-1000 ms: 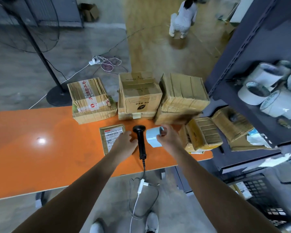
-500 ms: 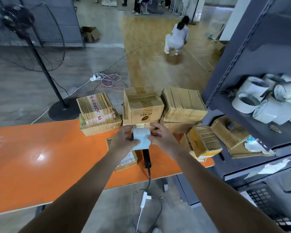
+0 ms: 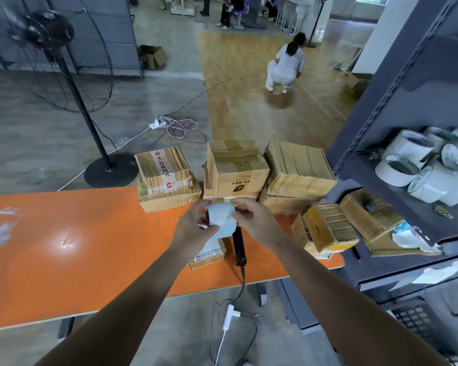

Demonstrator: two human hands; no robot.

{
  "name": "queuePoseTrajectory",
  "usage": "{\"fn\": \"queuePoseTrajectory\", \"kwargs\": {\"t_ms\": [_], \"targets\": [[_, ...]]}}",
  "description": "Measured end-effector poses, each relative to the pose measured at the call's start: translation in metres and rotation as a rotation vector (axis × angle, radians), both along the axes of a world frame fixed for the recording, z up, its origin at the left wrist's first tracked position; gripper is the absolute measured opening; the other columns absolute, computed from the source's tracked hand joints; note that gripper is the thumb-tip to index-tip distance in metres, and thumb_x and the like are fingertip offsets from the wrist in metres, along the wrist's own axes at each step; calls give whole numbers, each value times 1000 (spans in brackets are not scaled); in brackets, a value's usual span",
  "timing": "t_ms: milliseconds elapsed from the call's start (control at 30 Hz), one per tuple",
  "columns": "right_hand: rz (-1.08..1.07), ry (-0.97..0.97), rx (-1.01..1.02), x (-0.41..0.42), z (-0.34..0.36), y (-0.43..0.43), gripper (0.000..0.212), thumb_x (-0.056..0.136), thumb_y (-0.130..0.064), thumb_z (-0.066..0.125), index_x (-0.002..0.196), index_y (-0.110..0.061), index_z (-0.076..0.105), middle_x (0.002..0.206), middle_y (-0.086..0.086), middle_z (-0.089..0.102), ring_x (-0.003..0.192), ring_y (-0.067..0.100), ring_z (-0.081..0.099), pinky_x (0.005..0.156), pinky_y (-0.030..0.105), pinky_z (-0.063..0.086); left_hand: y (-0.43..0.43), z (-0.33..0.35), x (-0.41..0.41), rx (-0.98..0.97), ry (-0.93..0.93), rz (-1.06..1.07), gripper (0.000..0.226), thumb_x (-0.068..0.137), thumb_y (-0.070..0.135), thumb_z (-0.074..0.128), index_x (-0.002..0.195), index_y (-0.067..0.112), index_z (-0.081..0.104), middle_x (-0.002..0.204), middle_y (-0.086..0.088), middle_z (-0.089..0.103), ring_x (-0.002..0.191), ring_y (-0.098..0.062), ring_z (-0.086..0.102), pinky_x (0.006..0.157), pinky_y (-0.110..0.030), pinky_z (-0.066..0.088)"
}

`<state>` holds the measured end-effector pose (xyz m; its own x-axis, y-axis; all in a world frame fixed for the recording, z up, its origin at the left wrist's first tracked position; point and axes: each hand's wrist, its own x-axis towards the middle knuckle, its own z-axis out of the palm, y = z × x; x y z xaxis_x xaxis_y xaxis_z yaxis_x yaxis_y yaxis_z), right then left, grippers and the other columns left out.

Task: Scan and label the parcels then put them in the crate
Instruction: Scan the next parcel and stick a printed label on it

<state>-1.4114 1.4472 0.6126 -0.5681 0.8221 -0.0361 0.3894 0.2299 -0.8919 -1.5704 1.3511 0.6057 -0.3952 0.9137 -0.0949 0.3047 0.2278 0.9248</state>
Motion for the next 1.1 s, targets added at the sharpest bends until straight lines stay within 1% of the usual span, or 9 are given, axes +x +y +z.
{"fn": "queuePoseTrajectory", "kwargs": {"t_ms": [67,167,233,433,533,633,733,900,1100], "targets": [[-10,-15,23,-2,2,0,29,95,-17,63,124,-18,64,99,-12,65,92,-3,63,88,18,49,0,1,0,11,60,-16,58,85,12,70,135,26,46,95,7,65,88,-4,61,71,-17,48],[-44,-14,34,-5,1,2,25,93,-18,66,119,-18,67,99,-8,69,93,5,67,90,31,55,0,3,0,19,128,-32,58,87,11,67,138,26,45,98,6,65,85,3,58,64,-5,42],[-58,-8,26,-7,-1,3,21,93,-18,67,114,-17,67,101,-8,70,96,8,68,89,37,57,1,4,0,25,160,-33,58,87,11,66,139,25,43,99,5,64,83,3,56,63,-4,41],[-91,-3,21,-11,-2,5,16,94,-16,66,109,-12,65,104,-6,68,100,11,67,85,38,59,1,2,1,64,230,-27,57,89,11,64,141,22,42,103,3,62,91,-12,58,64,-6,40],[-91,9,9,-11,0,6,7,94,-14,65,99,-19,63,102,-4,69,98,14,68,81,39,61,1,3,3,73,250,-24,57,90,11,63,142,20,41,103,4,59,91,-11,55,65,-7,39],[-92,-6,9,-12,0,7,12,94,-17,65,94,-27,59,103,-1,69,94,14,69,80,40,61,4,2,3,71,265,-26,58,91,12,63,143,20,40,105,3,58,93,-11,54,72,-15,41],[-104,-8,-2,-12,-1,7,8,96,-20,64,102,-23,60,103,3,70,88,16,71,78,41,61,6,1,2,70,292,-26,59,91,11,62,145,19,39,106,2,57,95,-12,54,74,-18,40],[-131,-18,22,-15,0,7,15,96,-17,63,109,-11,63,107,7,71,83,17,72,77,38,61,9,-1,3,75,311,-24,60,92,7,60,146,20,37,116,-2,60,107,-18,55,80,-19,39],[-143,-20,66,-18,2,7,6,96,-18,63,96,-15,57,99,4,70,83,16,71,74,38,61,14,1,2,58,307,-22,58,95,7,55,147,22,35,120,-3,59,109,-18,54,79,-21,41]]}}
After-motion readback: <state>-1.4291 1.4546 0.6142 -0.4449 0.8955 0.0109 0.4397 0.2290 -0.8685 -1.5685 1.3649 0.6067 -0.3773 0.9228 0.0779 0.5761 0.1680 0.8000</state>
